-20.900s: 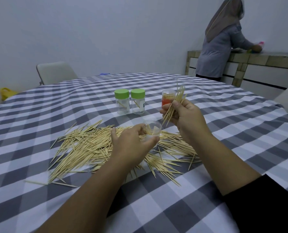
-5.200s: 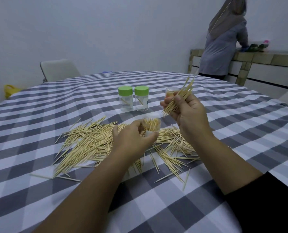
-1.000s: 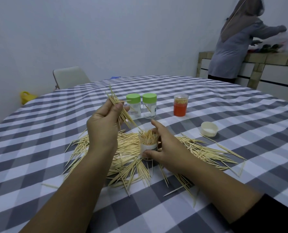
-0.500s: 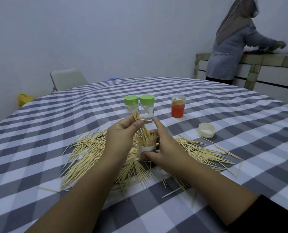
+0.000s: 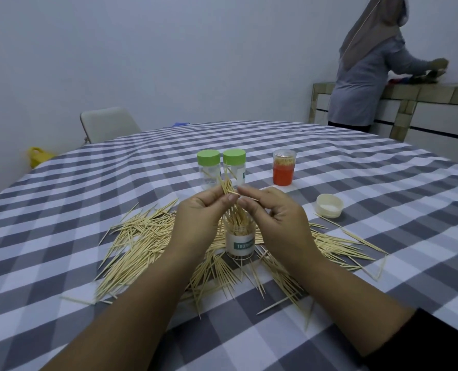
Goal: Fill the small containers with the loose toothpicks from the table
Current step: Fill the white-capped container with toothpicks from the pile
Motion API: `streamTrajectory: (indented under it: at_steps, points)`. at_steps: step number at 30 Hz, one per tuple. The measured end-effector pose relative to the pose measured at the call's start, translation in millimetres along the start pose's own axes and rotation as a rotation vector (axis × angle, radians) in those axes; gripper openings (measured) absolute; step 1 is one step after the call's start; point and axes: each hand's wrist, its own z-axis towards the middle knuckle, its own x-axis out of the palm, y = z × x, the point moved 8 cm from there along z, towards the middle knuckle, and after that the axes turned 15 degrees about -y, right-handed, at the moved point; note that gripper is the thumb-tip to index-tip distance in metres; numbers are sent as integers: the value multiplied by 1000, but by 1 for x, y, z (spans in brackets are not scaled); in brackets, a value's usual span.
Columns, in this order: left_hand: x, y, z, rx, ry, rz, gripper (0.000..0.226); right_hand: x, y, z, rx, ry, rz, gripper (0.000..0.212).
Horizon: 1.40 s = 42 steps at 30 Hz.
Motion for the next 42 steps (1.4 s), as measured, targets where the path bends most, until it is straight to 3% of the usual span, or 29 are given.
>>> streamTrajectory:
  at_steps: [6, 12, 14, 17, 21, 23, 29, 35, 39, 42]
  points:
    - [0, 2, 2, -27, -10, -30, 25, -15, -1, 5, 105, -113, -12, 20]
    - [3, 3, 1, -61, 36, -51, 29, 1, -18, 3, 125, 108, -333, 24]
    - [5, 5, 1, -81, 61, -45, 33, 5, -21, 1, 126, 161, -306, 33]
    - [9, 9, 0, -98, 100, -1, 17, 15, -30, -4, 157, 267, -263, 50]
    - [11, 13, -3, -171, 155, 33, 17, 26, -34, -14, 241, 406, -193, 86]
    - [11, 14, -3, -180, 180, 63, 17, 26, -31, -16, 263, 425, -186, 92]
    - [6, 11, -1, -137, 176, 191, 28, 20, -23, -12, 168, 373, -241, 70]
    - [6, -3, -4, 26, 211, 306, 19, 19, -23, -10, 126, 353, -225, 76]
    - [4, -5, -3, -9, 246, 299, 31, 16, -22, -8, 182, 288, -98, 59]
    - [7, -1, -6, -30, 365, 342, 59, 9, -24, -3, 233, 194, -52, 46]
